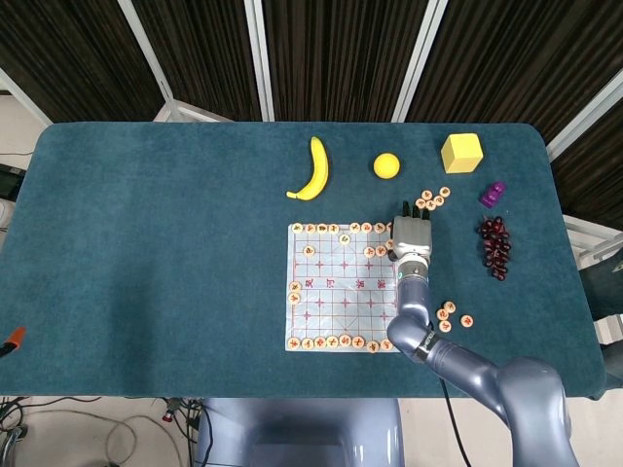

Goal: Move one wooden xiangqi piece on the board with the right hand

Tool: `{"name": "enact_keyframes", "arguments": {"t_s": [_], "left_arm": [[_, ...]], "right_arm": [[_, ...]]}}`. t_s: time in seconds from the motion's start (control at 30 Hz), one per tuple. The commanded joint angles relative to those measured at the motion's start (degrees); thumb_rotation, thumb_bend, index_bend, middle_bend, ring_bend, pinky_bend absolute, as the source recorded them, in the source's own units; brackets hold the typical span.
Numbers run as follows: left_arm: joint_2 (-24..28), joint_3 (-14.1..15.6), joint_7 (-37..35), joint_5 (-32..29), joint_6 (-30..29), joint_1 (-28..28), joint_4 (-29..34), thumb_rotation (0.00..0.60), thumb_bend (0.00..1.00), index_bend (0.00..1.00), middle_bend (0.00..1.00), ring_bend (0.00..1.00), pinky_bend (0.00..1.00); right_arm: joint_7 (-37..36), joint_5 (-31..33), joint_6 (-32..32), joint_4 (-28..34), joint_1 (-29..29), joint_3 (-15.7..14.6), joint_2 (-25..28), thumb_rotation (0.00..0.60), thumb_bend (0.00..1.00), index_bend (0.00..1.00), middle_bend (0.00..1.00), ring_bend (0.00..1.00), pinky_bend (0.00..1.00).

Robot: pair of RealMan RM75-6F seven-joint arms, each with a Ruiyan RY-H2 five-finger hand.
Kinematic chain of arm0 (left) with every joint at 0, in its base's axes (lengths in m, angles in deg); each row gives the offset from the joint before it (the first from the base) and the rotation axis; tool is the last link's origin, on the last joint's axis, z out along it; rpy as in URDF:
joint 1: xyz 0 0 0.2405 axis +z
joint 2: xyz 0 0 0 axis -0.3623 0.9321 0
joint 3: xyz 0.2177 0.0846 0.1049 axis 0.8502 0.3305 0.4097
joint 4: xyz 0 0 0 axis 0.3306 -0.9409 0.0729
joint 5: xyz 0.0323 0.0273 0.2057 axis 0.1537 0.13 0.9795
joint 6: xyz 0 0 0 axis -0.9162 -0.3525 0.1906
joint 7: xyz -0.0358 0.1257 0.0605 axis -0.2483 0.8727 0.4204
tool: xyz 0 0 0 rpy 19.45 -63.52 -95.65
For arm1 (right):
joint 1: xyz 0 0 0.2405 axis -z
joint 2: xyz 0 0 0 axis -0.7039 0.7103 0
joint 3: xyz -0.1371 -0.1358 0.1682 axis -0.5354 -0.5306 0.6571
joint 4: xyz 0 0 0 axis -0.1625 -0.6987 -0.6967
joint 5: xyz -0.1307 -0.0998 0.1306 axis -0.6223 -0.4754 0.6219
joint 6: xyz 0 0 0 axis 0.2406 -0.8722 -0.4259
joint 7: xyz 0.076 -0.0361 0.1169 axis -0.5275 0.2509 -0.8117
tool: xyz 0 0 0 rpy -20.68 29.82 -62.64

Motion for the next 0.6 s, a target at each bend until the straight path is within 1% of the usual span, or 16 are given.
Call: {"name": "enact_keyframes", "arguments": {"t_s": [0.03, 0.5, 0.6], "left_arm": [[0.0, -0.05, 0.02, -0.1, 0.04, -0.02, -0.02, 0.6, 0.03, 0.02, 0.0, 0.0, 0.06], [-0.16, -0.08, 0.31, -0.23, 0.1, -0.16, -0.08, 0.6, 0.03, 0.02, 0.0, 0.0, 0.06], [-0.2, -0.05, 0.45, -0.23, 0.16, -0.21, -0.06, 0.6, 0.03, 0.02, 0.0, 0.0, 0.06]], "right_arm": [[-0.04, -0.22, 0.21, -0.58, -0.13, 0.1, -0.31, 0.6, 0.37, 0.53, 0.0, 0.0, 0.04], [-0.15, -1.06, 0.49, -1.28, -0.3, 0.63, -0.76, 0.6, 0.37, 0.53, 0.0, 0.0, 0.04], [0.18, -1.04, 0.65, -1.41, -0.35, 0.62, -0.82, 0.6, 0.37, 0.5, 0.0, 0.0, 0.04]]}}
